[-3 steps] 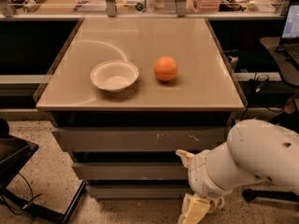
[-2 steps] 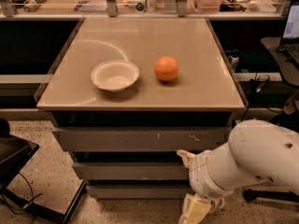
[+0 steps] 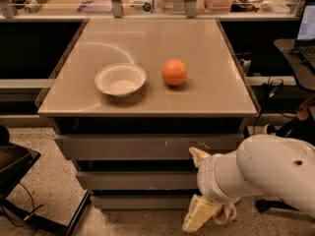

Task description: Open middle drawer

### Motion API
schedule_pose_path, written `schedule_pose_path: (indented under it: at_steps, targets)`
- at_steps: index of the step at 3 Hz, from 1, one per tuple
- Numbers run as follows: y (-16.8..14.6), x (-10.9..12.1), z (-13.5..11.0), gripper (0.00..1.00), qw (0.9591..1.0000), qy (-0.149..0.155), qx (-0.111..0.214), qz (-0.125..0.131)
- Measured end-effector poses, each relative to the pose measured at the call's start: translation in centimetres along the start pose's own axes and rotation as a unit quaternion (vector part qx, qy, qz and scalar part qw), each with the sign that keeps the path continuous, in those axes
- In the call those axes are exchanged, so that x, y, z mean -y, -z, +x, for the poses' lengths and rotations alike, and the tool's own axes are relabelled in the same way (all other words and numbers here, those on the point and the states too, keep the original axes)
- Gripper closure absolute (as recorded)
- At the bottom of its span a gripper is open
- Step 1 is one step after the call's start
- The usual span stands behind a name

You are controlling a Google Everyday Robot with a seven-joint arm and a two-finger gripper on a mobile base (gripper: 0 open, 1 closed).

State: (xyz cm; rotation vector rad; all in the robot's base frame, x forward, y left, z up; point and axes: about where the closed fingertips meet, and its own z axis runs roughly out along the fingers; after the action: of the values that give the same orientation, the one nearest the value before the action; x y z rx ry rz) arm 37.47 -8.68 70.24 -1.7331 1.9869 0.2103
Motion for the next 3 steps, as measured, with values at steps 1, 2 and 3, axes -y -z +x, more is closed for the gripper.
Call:
schedule_pose_path:
  at_steps: [1,2,3]
  targets:
    - [0.0,0.0,0.0,0.00,1.0000,0.000,0.000,0.000]
    - [-0.7,0.0,1.6,0.00,0.9990,-0.007,-0.035,0.027]
    - [-2.6,-1.1,5.9,0.00,0.9936,-0.003,-0.096,0.059]
